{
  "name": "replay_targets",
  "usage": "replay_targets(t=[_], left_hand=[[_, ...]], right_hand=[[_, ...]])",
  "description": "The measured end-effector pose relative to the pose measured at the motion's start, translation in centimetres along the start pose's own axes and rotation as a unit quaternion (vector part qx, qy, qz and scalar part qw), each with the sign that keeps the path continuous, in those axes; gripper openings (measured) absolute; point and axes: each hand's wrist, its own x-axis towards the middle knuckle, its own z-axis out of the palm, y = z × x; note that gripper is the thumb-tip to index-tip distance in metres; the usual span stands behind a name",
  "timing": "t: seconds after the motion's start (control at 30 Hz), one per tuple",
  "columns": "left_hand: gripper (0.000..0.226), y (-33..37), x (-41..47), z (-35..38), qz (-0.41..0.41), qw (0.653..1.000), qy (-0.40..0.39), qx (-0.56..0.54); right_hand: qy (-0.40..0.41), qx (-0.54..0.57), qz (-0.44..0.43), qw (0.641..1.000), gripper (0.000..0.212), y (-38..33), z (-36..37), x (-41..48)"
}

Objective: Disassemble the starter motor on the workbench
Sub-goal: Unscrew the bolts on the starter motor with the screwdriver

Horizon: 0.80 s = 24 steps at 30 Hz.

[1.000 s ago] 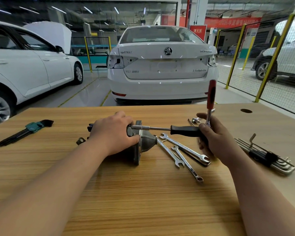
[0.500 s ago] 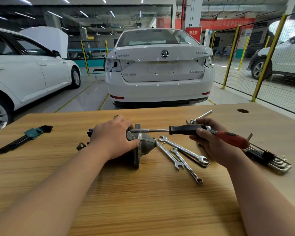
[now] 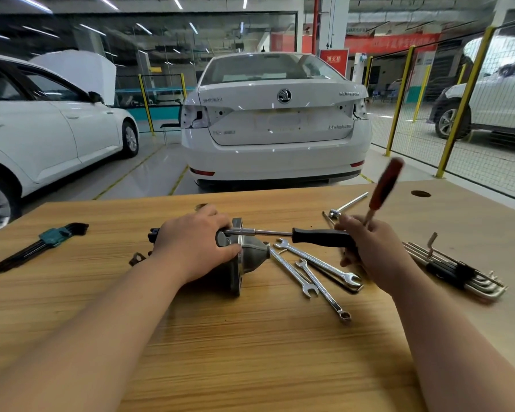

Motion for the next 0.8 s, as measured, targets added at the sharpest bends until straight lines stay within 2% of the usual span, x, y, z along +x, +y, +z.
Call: replay_targets(t=[0.13, 0.23, 0.3, 0.47, 0.8], left_hand=[[0.044, -0.04, -0.28, 0.1, 0.0, 1.0, 0.013, -0.004], [0.045, -0.05, -0.33, 0.1, -0.005, 1.0, 0.014, -0.004], [0.045, -0.04, -0.27, 0.11, -0.007, 1.0, 0.011, -0.004], [0.044, -0.01, 0.07, 0.18, -0.012, 1.0, 0.006, -0.005], [0.043, 0.18, 0.13, -0.13, -0.025, 1.0, -0.012, -0.012]], right_hand=[[0.044, 0.083, 0.126, 0.988, 0.067, -0.19, 0.45, 0.4], [0.049, 0.131, 0.179, 0.974, 0.053, 0.01, 0.52, 0.59], [0.046, 0.136, 0.164, 0.976, 0.039, 0.28, 0.46, 0.58], [0.013, 0.139, 0.103, 0.985, 0.02, 0.54, 0.04, 0.49], [-0.035, 0.244, 0.039, 0.968, 0.028, 0.01, -0.44, 0.12]])
